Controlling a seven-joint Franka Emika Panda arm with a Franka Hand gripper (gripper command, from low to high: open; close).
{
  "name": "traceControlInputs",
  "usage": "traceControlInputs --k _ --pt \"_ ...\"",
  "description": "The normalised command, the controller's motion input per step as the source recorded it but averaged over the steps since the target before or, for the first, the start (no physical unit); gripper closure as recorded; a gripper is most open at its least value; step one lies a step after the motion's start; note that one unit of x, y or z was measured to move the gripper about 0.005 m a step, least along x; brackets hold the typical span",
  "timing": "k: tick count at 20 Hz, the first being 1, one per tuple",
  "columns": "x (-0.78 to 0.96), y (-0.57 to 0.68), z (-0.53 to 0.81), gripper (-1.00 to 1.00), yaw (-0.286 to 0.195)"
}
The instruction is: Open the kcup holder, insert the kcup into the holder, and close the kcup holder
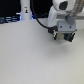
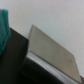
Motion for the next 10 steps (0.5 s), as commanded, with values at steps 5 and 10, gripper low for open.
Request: traceControlInputs --k 5,10 --pt "-0.66 0.47 0.02 -1.00 0.090" --pt "-0.65 0.48 0.02 -1.00 0.086"
